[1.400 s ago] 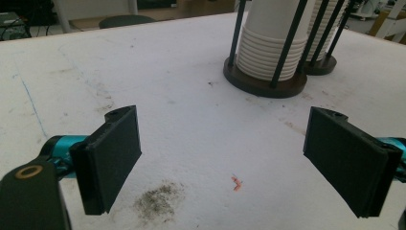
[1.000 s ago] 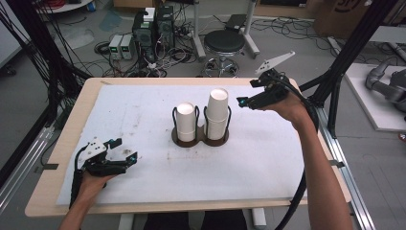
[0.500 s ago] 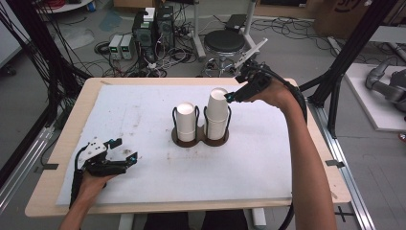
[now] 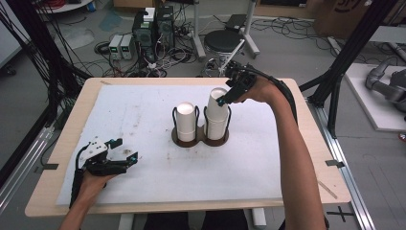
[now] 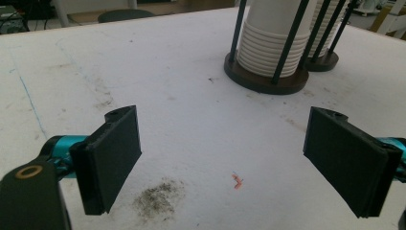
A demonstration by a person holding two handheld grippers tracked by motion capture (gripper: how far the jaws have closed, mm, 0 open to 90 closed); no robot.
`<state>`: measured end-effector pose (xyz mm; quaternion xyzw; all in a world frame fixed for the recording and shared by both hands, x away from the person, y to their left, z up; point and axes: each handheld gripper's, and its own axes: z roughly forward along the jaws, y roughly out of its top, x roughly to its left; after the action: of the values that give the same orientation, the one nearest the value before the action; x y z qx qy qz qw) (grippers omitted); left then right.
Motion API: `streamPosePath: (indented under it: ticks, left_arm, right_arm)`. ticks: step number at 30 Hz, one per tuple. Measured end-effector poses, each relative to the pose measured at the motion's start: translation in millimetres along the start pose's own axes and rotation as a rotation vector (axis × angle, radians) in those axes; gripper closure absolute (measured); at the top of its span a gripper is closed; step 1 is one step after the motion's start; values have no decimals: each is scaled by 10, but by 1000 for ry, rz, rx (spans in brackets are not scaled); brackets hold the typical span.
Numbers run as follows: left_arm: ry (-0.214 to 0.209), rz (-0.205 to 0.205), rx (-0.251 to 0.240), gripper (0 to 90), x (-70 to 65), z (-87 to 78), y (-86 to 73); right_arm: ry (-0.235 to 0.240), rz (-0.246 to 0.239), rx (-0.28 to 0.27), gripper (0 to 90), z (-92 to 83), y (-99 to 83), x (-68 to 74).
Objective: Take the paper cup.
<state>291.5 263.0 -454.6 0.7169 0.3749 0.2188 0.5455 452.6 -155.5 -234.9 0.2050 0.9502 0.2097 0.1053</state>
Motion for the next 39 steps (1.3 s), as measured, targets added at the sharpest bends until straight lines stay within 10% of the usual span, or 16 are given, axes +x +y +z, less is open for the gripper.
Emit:
streamPosePath:
  ticks: [39]
  left_arm:
    - [-2,0,3,125,0,8,1]
  right_arm:
    - [50,-17,106,346,171,135,13]
